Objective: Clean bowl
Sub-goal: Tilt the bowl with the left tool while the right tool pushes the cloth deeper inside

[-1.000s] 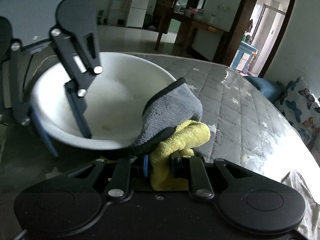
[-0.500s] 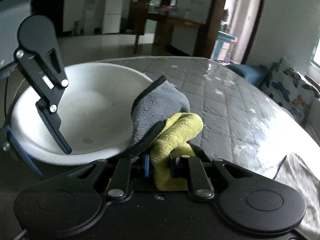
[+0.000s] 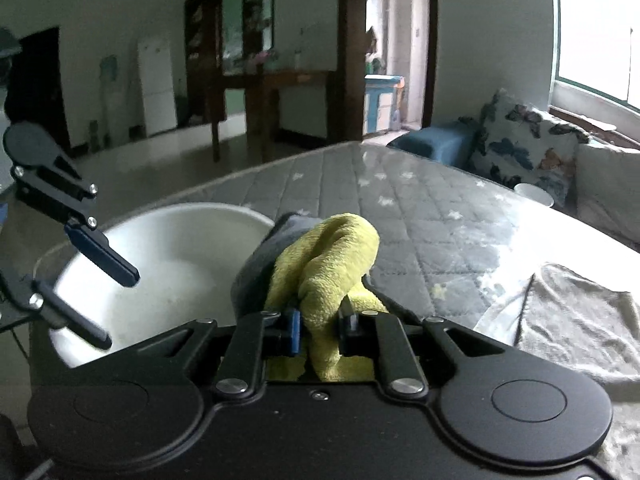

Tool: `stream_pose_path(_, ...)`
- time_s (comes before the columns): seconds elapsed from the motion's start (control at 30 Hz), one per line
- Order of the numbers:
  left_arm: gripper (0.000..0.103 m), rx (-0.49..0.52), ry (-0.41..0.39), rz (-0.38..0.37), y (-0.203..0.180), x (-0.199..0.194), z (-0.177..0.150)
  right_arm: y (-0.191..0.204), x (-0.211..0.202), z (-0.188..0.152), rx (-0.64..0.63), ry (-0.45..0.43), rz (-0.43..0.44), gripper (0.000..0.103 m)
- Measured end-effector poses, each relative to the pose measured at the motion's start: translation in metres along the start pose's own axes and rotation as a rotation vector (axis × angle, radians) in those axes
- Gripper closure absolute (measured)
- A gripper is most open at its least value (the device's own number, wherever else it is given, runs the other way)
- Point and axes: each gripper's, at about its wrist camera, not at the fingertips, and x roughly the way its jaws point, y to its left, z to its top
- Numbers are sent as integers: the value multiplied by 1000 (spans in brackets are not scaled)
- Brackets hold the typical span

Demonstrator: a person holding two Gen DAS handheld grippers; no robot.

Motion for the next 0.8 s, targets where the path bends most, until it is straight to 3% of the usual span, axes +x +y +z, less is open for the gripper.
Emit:
stream_pose_path(0.2,58,-196,-25,116,28,-23,-18,2,-11,13,50,-49,-7,85)
stream_pose_path(0.33,58,-326,-22,209,45,-34,-31,11,-5,21,45,-59,24,85)
stream_pose_path(0.57,58,-525,-7,307,61,-48,-50,32,14,20,56,-40,99,85)
stream_pose_path(0.8,57,-737,13,285,71,-47,-74,59,28,17,105,1,168,85)
